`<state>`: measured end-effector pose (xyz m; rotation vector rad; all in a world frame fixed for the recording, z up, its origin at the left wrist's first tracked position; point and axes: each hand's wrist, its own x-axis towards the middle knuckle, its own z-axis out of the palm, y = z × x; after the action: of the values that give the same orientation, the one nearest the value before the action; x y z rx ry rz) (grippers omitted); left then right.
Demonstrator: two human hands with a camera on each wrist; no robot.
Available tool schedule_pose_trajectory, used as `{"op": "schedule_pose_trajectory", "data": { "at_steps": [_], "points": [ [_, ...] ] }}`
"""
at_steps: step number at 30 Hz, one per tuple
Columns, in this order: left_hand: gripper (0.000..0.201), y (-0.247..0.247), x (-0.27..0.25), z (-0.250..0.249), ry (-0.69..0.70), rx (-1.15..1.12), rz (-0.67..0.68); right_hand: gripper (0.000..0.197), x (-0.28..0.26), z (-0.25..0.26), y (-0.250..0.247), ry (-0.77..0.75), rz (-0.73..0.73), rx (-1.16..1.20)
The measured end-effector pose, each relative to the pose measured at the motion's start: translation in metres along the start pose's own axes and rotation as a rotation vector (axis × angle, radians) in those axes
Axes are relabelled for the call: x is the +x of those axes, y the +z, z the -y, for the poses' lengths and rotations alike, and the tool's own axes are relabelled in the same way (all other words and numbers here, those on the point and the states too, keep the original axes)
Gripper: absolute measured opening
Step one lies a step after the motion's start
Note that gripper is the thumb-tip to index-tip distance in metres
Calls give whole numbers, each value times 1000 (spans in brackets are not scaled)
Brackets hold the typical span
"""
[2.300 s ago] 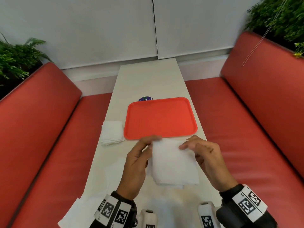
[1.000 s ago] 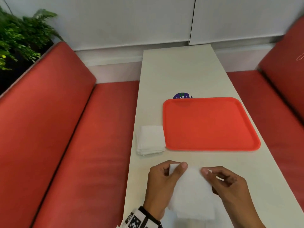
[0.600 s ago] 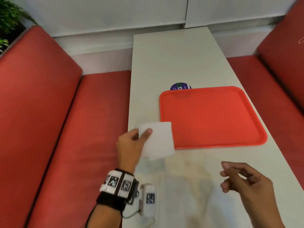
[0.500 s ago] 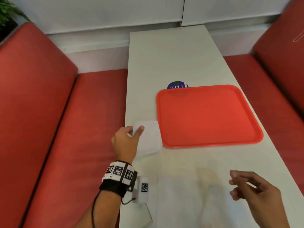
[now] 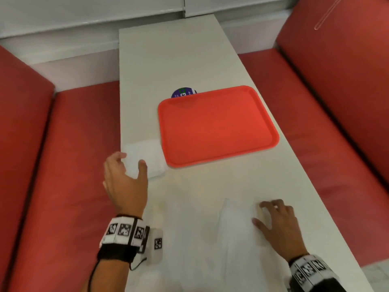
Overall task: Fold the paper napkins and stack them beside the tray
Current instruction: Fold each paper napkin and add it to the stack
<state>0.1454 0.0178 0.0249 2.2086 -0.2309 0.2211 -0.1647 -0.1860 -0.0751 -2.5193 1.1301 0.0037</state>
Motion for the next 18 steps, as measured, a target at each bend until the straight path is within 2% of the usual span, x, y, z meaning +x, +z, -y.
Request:
{"op": "schedule_pose_trajectory", "data": {
  "at_steps": [3,5,7,9,11,14,17,18],
  "points": [
    [28,-2,-70,-23,110,-45,131,21,6,-2,1,-74,10,85],
    [20,3,-116,-31,184,-25,246,12,8,-4,1,-109,39,103],
    [19,12,-153,-32,194,-12,349,8,9,-3,-8,-85,70,246],
    [26,19,-177,-32,138,-18,407,13,9,0,-22,-67,82,456],
    [34,24,-189,-36,95,-24,456,14,6,5,-41,-122,74,594],
    [50,25,-192,-48,89,-19,567,9,-4,14,-71,-266,80,679],
    [67,23,-186,-62,82,-40,674,9,-10,19,-95,-303,114,814],
    [67,22,-185,-68,63,-57,710,8,-10,21,-102,-310,129,881]
  ]
}}
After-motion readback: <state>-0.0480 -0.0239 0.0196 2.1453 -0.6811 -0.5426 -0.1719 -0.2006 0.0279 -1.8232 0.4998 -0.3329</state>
